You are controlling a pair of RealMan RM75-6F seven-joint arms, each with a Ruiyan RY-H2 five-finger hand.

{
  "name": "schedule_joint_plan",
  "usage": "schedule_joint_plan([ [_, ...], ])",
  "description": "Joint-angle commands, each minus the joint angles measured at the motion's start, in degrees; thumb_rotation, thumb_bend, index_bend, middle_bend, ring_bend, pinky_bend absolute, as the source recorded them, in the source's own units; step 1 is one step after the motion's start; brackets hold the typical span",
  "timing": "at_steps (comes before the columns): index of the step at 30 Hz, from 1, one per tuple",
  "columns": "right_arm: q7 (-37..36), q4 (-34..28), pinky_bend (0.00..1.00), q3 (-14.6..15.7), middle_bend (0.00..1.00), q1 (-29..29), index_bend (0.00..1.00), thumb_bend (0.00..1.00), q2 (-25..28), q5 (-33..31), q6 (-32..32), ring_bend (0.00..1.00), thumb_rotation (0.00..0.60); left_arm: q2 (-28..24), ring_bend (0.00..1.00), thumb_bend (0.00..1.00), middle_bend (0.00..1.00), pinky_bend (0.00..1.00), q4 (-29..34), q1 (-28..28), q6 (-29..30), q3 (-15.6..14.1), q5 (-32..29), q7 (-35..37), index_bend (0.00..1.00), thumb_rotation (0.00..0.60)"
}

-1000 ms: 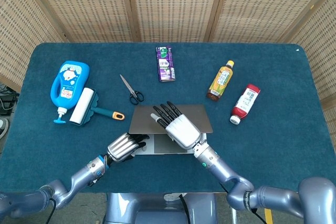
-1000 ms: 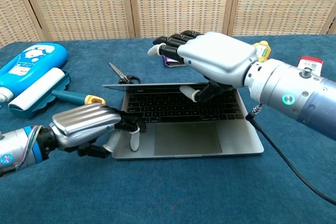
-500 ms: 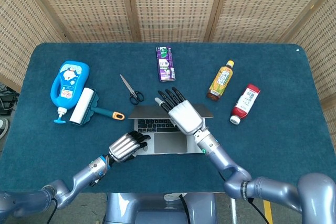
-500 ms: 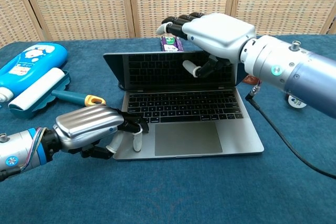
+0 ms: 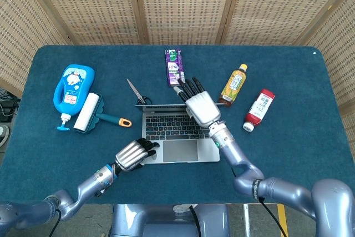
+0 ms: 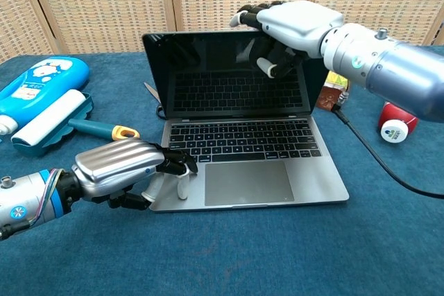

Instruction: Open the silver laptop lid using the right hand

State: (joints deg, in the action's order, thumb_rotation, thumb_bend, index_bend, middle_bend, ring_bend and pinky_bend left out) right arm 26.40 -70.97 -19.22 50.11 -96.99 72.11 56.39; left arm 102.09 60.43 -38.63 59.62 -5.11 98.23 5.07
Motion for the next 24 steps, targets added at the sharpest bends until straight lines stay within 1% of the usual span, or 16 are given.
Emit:
schedule_joint_plan([
  [1, 0.55, 0.39, 0.0, -0.93, 0.08, 0.57, 0.12, 0.67, 0.48, -1.37, -0.2, 0.0, 0.6, -0.02, 0.29, 0.91, 0.23, 0.3, -0.15, -0.03, 0.3, -0.12, 0.02, 0.24, 0.44, 0.6],
  [8, 2.38, 0.65, 0.0, -2.48, 0.08, 1.44, 0.12, 0.68, 1.75, -4.67, -0.08, 0.0, 0.6, -0.06, 0.29, 0.91, 0.23, 0.3, -0.33, -0.07, 0.68, -0.46, -0.01, 0.32, 0.44, 0.6],
  [18, 5.13, 1.51, 0.0, -3.86, 0.08, 2.48, 0.12, 0.67, 2.66, -9.52, 0.33, 0.0, 0.6, -0.07, 0.29, 0.91, 0.23, 0.3, -0.07, -0.04, 0.75, -0.68, -0.4, -0.36, 0.43, 0.6],
  [24, 5.79, 1.71, 0.0, -3.97, 0.08, 2.42, 0.12, 0.67, 3.1, -12.15, 0.65, 0.0, 0.6, -0.48, 0.29, 0.91, 0.23, 0.3, 0.29, -0.09, 0.87, -0.68, -0.62, -0.59, 0.43, 0.6],
])
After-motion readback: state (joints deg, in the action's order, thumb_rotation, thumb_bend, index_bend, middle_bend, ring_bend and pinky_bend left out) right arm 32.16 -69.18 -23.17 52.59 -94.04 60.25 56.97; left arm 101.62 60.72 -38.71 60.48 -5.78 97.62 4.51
